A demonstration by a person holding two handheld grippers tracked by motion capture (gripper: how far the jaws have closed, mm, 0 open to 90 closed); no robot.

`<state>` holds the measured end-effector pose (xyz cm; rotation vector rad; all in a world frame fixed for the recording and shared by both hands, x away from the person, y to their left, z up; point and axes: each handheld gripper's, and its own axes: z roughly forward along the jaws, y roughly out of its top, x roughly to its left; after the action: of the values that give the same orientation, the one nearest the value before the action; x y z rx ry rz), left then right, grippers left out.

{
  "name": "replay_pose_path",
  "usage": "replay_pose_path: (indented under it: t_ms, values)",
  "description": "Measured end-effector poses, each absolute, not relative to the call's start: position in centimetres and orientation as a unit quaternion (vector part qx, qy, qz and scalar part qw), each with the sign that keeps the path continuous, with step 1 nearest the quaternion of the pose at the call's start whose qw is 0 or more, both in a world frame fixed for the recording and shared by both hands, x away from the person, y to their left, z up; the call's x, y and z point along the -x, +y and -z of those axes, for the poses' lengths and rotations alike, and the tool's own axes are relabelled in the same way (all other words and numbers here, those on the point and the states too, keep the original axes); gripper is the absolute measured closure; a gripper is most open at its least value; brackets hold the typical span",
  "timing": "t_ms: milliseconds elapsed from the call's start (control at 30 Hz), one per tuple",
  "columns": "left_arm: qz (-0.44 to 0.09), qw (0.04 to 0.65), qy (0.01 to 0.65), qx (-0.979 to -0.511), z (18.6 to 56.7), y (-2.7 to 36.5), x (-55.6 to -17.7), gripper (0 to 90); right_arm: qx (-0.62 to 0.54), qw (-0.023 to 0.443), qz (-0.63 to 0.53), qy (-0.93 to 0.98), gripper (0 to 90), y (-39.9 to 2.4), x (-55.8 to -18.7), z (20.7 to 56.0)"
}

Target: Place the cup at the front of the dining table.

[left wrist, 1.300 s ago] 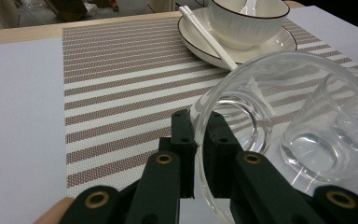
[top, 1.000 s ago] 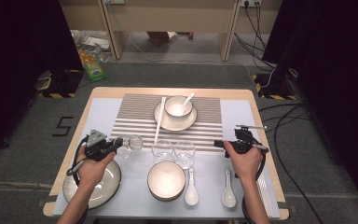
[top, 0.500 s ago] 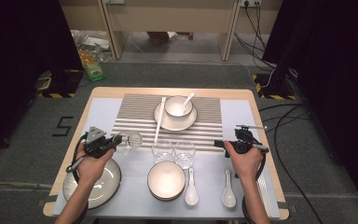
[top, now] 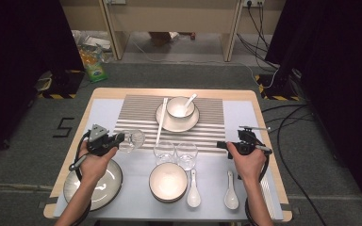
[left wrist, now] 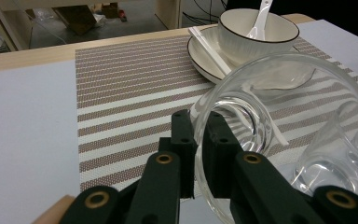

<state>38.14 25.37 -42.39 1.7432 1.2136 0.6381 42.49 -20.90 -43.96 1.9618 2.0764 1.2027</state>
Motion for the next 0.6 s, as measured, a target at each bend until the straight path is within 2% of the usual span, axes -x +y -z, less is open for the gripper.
replay_pose_path:
  t_ms: [600]
  values:
    - [-0.257, 0.448, 0.494, -0.700, 42.42, 25.49, -38.74, 84.0, -0.633, 0.022, -0.389, 0.669, 49.9, -20.94, -42.48, 43.97]
